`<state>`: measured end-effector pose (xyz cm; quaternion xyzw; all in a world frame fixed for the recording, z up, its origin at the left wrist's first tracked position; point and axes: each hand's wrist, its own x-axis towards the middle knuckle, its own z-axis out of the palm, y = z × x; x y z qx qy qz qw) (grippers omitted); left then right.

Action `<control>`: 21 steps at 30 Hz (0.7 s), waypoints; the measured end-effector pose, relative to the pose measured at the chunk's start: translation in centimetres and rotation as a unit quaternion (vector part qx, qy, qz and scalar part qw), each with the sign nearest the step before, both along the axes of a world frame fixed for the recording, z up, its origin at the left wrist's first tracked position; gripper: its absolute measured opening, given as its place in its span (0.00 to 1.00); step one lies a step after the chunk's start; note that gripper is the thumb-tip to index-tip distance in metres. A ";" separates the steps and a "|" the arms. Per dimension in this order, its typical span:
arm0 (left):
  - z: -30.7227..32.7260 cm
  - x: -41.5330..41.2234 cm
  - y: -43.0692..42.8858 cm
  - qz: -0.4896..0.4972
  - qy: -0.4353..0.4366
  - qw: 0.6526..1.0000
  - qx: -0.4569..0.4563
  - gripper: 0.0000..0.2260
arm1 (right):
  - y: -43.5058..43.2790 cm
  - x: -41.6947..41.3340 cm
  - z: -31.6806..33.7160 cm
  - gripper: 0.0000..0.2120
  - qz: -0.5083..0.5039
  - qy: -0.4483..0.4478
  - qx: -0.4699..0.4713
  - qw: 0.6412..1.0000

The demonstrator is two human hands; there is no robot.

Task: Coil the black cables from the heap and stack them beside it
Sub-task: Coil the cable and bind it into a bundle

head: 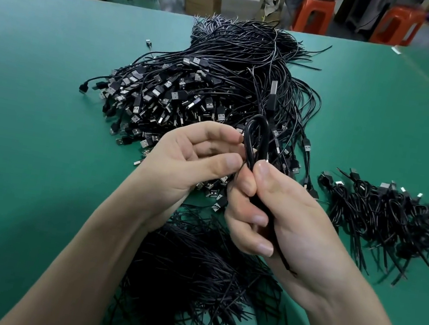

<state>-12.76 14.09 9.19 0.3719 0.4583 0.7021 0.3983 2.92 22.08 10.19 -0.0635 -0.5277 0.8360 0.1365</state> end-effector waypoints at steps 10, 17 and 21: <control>-0.3 0.4 0.2 -0.012 0.012 1.000 0.023 0.12 | 0.7 0.4 0.1 0.14 0.017 0.000 -0.014 1.000; 0.1 0.4 0.1 -0.017 0.026 0.999 0.028 0.13 | 0.6 0.4 0.0 0.15 -0.011 -0.019 0.062 0.998; -0.1 0.5 0.1 -0.013 0.003 1.000 0.008 0.14 | 0.4 0.3 0.1 0.16 -0.008 -0.046 0.130 0.990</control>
